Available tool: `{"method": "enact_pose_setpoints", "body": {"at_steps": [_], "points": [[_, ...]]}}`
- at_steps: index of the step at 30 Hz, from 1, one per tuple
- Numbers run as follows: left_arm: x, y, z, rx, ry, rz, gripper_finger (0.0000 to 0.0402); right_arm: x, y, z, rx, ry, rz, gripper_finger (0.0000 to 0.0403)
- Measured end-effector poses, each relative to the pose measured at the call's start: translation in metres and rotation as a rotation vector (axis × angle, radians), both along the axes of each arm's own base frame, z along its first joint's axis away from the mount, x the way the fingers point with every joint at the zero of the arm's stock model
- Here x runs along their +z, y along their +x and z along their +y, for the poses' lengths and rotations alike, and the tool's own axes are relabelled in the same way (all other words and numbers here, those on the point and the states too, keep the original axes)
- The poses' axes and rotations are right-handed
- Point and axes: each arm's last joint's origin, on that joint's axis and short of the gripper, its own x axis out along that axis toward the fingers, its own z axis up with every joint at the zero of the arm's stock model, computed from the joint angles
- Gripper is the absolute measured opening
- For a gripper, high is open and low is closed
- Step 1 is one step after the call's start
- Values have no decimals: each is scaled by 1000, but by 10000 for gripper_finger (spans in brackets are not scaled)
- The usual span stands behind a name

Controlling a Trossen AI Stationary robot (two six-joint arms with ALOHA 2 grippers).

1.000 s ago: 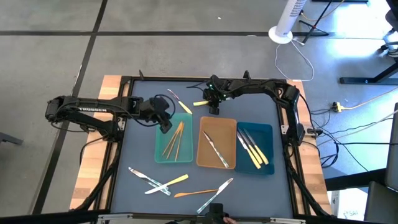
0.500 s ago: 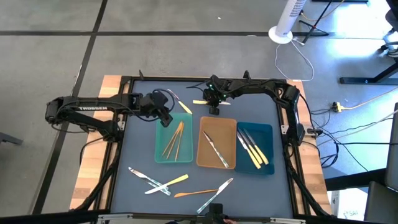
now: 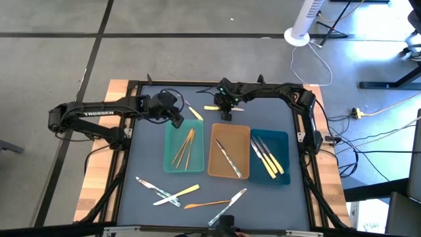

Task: Sort silverware by color (type)
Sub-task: Put the yellow knife into the blue bin

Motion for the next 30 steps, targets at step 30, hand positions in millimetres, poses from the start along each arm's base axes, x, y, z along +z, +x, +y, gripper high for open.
{"method": "enact_pose_setpoints", "body": {"at_steps": [30], "points": [[1, -7, 28, -236, -7, 12, 60, 60, 43, 33, 196, -322, 54, 21]]}}
